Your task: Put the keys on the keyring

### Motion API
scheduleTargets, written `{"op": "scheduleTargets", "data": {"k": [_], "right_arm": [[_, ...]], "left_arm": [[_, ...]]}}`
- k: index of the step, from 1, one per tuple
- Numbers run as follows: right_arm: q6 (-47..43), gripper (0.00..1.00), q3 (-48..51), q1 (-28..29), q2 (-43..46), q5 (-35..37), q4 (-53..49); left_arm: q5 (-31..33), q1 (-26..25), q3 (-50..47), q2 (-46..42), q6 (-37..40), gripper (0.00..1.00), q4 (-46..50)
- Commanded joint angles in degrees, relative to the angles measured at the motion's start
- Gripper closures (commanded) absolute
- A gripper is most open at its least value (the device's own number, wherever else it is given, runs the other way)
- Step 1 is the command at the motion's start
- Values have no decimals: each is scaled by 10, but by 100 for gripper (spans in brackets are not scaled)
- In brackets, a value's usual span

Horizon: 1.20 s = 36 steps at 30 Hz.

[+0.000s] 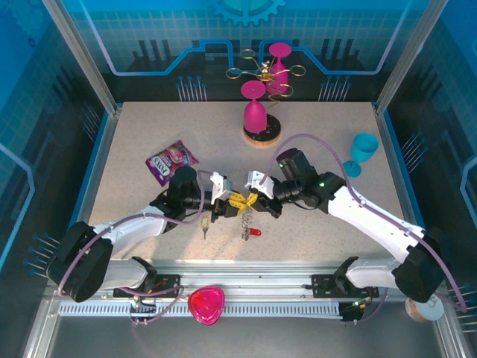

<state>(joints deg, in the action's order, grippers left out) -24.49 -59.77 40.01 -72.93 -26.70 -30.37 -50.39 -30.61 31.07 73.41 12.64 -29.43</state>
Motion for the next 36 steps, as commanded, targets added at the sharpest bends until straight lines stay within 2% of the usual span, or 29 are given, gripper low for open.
{"op": "scheduleTargets", "data": {"k": [1,5,8,11,13,14,15,16,17,23,26,31,36], "right_arm": [[-47,100,-51,17,-25,36,-104],[-70,100,-97,30,-51,58,-161],[-78,100,-124,38,-67,61,-189],[-77,100,-141,42,-74,58,-197],[-68,100,-135,40,-66,48,-181],[-56,98,-127,37,-58,48,-162],[-45,89,-116,31,-47,40,-143],[-33,74,-98,22,-30,29,-115],[-17,69,-72,13,-8,23,-79],[59,70,117,-23,113,7,166],[77,71,184,-26,144,-4,252],[107,72,213,-26,137,-31,305],[122,73,222,-26,128,-55,342]], "left_arm": [[-3,-5,21,-16,35,84,45],[-3,-5,28,-26,56,87,80],[-7,-5,34,-28,64,93,95],[-14,-6,40,-28,70,100,105],[-16,-6,40,-30,74,100,104],[-16,-6,39,-30,75,100,103],[-16,-6,37,-30,75,100,99],[-16,-6,33,-31,71,100,89],[-17,-6,26,-32,61,100,70],[-18,-7,-16,-22,-26,100,-82],[-21,-6,-29,-8,-63,100,-147],[-29,-7,-38,7,-95,100,-207],[-34,-7,-40,12,-104,100,-221]]}}
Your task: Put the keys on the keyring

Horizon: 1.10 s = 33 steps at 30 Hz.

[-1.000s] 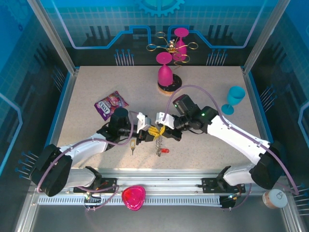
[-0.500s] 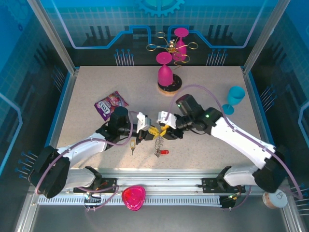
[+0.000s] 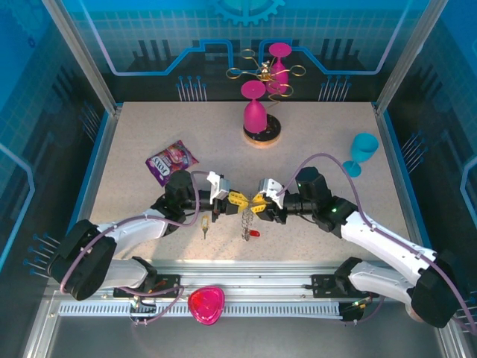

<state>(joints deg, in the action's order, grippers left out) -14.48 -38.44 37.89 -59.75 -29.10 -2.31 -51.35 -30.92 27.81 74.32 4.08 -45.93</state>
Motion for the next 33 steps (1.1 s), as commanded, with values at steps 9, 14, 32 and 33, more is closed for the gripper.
{"op": "scheduleTargets", "data": {"k": [9,14,32,33], "right_arm": [[28,86,10,-4,-5,-36,77],[18,100,-2,-5,-7,-44,57],[-124,100,-228,30,-115,43,-329],[-129,100,-241,35,-123,52,-344]], "left_arm": [[-34,-4,-8,5,-25,100,-68],[-22,-4,-10,3,-21,97,-61],[7,-4,43,-38,98,82,174],[6,-5,44,-38,98,82,174]]}}
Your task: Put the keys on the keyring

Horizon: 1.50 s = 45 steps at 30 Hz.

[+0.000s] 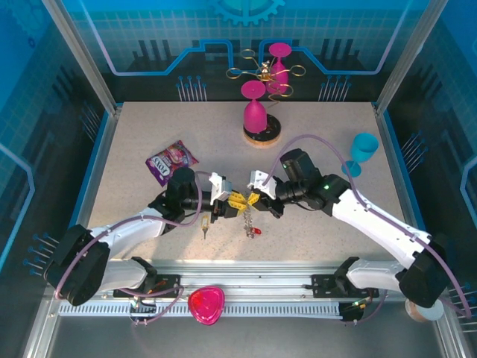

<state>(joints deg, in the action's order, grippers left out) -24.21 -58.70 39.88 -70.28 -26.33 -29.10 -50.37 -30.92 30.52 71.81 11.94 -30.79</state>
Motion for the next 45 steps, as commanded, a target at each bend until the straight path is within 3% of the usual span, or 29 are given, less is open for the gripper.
{"op": "scheduleTargets", "data": {"k": [1,5,10,13,16,20,24,31,45], "right_arm": [[-35,100,-49,19,-27,33,-88],[-46,100,-81,29,-52,54,-126],[-49,100,-103,39,-61,54,-145],[-34,100,-91,31,-44,51,-120],[-3,77,-34,2,8,7,-46],[16,73,65,-20,79,-23,80],[31,73,140,-25,105,-39,171],[59,74,171,-25,99,-60,232],[80,81,178,-24,87,-96,282]], "left_arm": [[-3,-5,17,-14,19,83,24],[-7,-5,21,-16,26,86,38],[-11,-4,26,-17,35,100,54],[-11,-4,25,-20,45,100,57],[-10,-5,14,-27,48,100,30],[-20,-5,-4,-26,27,100,-32],[-32,-5,-14,-15,-1,100,-84],[-43,-5,-17,-4,-22,100,-114],[-56,-6,-15,3,-33,100,-126]]}}
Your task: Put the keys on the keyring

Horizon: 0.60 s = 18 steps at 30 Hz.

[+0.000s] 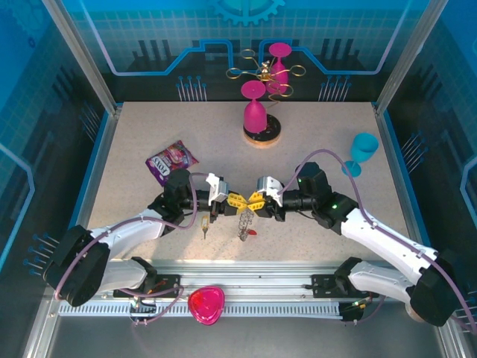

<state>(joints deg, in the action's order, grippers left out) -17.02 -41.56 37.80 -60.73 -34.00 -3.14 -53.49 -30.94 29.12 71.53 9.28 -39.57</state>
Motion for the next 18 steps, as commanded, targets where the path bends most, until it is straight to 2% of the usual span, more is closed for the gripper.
{"op": "scheduleTargets", "data": {"k": [1,4,7,10,13,14,18], "right_arm": [[9,81,6,-2,-11,-19,23],[6,85,3,-1,-18,-15,19],[-3,100,-6,-1,-24,-11,1],[-14,100,-20,-2,-26,-7,-30],[-33,100,-44,-1,-31,-3,-78],[-39,100,-52,-1,-35,-2,-95],[-67,100,-85,2,-56,5,-169]], "left_arm": [[-26,-6,-2,6,-12,100,-46],[-28,-7,-8,11,-30,100,-78],[-27,-6,-11,11,-36,100,-88],[-12,-6,-13,6,-29,99,-76],[10,-6,-8,-3,-3,82,-23],[15,-6,-5,-7,8,80,-3],[23,-6,11,-14,50,80,83]]}}
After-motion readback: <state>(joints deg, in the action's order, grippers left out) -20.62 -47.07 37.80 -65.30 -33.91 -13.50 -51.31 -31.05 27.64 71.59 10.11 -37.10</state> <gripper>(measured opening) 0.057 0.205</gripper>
